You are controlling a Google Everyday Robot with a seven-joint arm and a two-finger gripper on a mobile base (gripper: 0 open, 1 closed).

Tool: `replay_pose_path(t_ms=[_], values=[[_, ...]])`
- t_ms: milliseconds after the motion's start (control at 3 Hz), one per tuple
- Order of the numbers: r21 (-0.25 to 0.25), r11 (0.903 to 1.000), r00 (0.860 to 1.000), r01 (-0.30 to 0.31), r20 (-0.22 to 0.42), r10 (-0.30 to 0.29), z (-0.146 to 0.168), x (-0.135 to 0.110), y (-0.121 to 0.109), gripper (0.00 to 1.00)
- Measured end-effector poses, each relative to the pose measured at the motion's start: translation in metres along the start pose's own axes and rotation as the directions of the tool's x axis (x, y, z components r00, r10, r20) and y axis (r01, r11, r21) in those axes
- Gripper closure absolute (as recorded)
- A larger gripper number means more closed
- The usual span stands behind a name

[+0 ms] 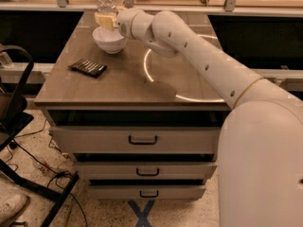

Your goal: Place water bottle into white bowl

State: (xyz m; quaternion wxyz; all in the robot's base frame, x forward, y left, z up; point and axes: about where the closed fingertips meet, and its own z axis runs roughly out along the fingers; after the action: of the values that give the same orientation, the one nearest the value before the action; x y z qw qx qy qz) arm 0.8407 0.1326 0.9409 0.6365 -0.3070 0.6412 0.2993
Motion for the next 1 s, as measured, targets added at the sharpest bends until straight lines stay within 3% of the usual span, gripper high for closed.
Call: replay_pose_path(t_ms=[1000], values=[[0.0, 1.0, 1.0, 0.0, 0.0, 0.0, 0.0001, -0.0016, 0.0002, 0.11]])
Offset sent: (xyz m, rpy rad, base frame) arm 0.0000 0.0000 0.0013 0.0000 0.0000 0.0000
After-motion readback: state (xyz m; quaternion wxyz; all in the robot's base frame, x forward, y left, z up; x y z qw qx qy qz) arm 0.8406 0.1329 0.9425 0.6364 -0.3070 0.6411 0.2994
